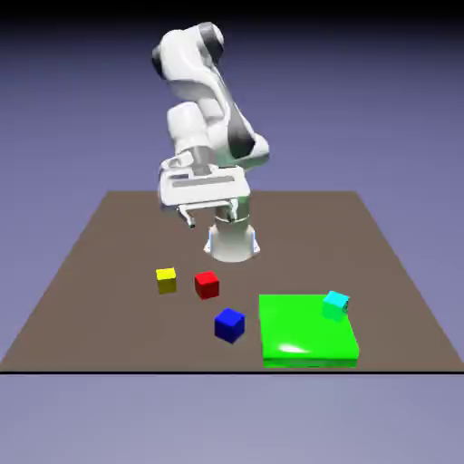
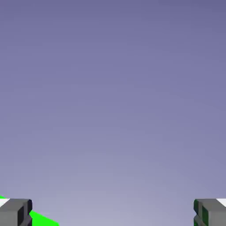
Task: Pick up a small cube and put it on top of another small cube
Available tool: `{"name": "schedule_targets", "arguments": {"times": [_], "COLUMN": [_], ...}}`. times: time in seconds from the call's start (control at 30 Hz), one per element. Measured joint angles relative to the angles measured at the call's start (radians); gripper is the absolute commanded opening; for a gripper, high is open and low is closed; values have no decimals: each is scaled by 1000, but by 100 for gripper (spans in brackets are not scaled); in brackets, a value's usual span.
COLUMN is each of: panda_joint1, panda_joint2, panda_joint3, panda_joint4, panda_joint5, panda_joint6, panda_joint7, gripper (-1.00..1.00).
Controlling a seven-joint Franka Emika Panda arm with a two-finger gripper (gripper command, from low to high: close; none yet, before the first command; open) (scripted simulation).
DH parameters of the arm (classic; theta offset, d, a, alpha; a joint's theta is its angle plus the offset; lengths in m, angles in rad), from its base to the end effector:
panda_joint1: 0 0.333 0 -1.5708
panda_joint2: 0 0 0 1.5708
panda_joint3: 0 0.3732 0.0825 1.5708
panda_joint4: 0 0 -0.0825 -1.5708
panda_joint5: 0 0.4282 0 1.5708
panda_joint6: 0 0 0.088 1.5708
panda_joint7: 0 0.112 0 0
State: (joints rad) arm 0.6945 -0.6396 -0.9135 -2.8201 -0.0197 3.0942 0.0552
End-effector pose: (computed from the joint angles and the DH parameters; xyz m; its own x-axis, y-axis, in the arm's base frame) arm 0.4050 -0.0849 0.4107 0.7223 -0.4178 0.5511 -0.1234 -0.8619 -0.4918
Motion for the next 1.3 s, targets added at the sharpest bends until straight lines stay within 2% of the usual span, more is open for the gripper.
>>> {"name": "schedule_targets", "arguments": {"times": [0.93,1.0,1.3], "panda_joint1": [758,766,1092], "panda_joint2": [-77,-78,-217], "panda_joint3": [-1015,-1025,-1282], "panda_joint4": [-11,-11,88], "panda_joint5": [-22,-22,4], "panda_joint6": [64,64,234], "panda_joint7": [-762,-770,-824], "gripper": [0,0,0]}}
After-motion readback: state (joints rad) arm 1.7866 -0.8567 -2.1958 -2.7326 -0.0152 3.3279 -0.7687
